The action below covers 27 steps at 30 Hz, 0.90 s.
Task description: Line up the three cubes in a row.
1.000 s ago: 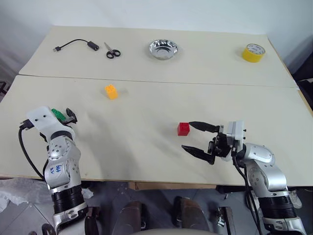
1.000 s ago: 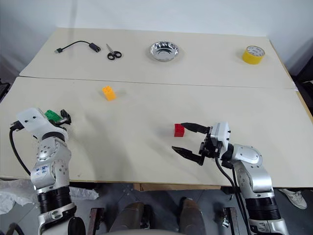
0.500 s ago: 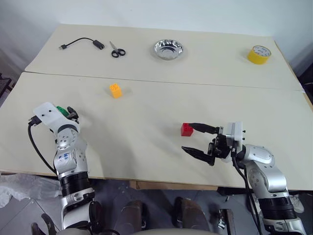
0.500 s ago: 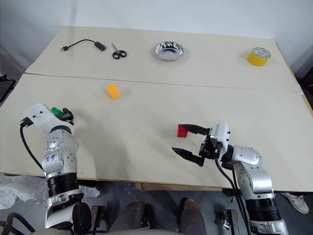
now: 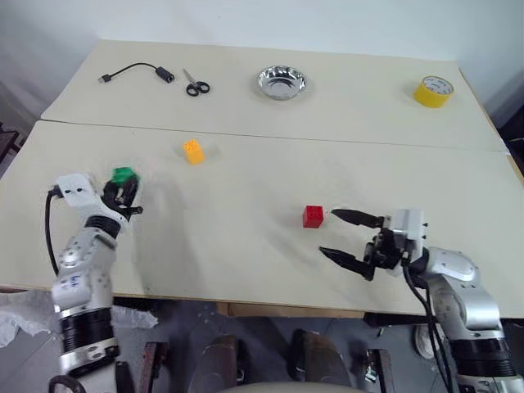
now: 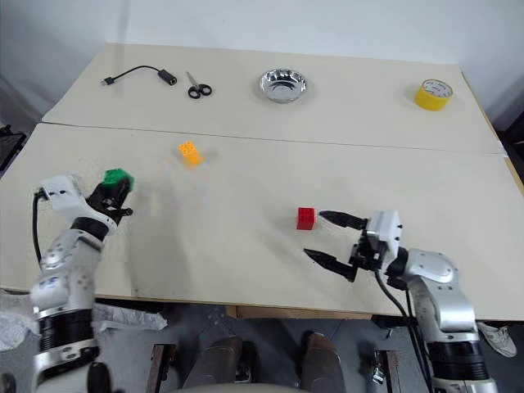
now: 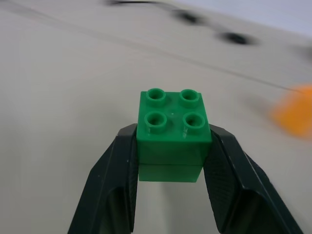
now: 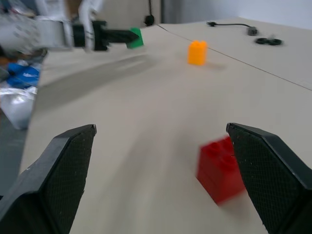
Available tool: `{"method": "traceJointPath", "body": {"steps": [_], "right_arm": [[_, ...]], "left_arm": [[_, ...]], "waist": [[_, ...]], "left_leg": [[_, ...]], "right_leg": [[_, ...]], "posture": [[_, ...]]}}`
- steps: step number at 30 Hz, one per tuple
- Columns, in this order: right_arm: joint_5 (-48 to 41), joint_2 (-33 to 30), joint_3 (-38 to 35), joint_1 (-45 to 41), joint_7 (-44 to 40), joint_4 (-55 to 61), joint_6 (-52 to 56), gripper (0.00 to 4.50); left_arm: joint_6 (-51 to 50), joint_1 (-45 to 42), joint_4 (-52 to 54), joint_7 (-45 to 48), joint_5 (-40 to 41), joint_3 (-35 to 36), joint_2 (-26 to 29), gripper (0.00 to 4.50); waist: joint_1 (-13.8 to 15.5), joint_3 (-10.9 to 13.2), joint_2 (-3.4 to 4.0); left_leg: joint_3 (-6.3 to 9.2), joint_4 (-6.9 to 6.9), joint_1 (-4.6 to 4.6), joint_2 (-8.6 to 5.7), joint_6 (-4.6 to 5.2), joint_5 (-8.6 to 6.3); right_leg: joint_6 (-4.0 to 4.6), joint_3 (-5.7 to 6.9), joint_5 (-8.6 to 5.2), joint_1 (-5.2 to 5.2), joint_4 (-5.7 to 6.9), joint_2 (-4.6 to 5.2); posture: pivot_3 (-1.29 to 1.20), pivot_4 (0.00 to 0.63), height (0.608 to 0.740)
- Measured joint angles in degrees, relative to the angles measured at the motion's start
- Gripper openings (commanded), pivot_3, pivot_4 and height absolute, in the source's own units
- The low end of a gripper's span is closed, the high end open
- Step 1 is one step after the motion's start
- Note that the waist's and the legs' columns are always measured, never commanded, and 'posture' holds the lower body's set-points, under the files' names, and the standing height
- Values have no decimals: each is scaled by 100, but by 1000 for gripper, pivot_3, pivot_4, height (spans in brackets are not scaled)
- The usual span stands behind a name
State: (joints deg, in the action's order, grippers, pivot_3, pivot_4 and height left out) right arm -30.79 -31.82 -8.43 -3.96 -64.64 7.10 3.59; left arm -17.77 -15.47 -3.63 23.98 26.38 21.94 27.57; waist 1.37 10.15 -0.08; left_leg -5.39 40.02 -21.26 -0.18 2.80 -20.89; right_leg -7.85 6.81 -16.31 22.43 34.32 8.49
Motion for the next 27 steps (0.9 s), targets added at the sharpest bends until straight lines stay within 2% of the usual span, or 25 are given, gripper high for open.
{"method": "traceJointPath", "body": {"steps": [2,3,5,8,13,16,20,27], "right_arm": [[-4,-123,-250,235,45,28,-80,4500],[-9,-156,-394,357,71,46,-114,4500],[-9,-186,-615,550,164,83,-147,4500],[-9,-187,-751,638,242,160,-220,4500],[-7,-186,-841,850,426,365,-240,4500],[-12,-185,-894,1125,552,675,-240,4500],[-12,-149,-975,1523,730,936,-240,4500],[-9,-93,-993,1712,951,1178,-264,4500]], "left_arm": [[286,-131,-47,1616,60,-553,606,1481],[463,-400,-202,2332,43,-862,741,1481],[1036,-1482,-1020,3760,-223,-1692,733,1481],[1900,-2622,-2303,4947,-723,-2520,316,1481],[3065,-3923,-4761,5678,-1448,-3116,-620,1481],[3551,-4346,-5614,5797,-1760,-3186,-831,1481],[3937,-4421,-6257,5819,-2032,-3186,-876,1481],[4195,-4436,-6481,5919,-2174,-3001,-758,1481]], "waist": [[26,0,2],[41,1,4],[122,-1,6],[29,-3,9],[-84,1,4],[-122,1,3],[-124,3,-1],[-81,5,-3]], "left_leg": [[0,1,-2,-4,0,0],[2,1,-2,-8,0,0],[-6,4,-2,-9,6,4],[-20,-3,0,-24,6,4],[-72,-22,-10,-4,2,3],[-78,-26,-9,-1,2,3],[-57,-16,-10,-3,4,3],[-25,-5,-13,9,11,1]], "right_leg": [[0,5,-1,-4,-4,1],[0,4,0,-6,-5,2],[-10,8,6,-16,-23,-4],[-15,4,9,-14,-32,-14],[-8,10,4,9,-35,-44],[-7,9,4,10,-37,-43],[-9,8,5,10,-32,-35],[-10,9,6,9,-24,-20]], "posture": [[0,150,740],[0,150,740],[0,150,740],[0,150,740],[0,150,740],[0,150,740],[0,150,740],[0,150,740]]}}
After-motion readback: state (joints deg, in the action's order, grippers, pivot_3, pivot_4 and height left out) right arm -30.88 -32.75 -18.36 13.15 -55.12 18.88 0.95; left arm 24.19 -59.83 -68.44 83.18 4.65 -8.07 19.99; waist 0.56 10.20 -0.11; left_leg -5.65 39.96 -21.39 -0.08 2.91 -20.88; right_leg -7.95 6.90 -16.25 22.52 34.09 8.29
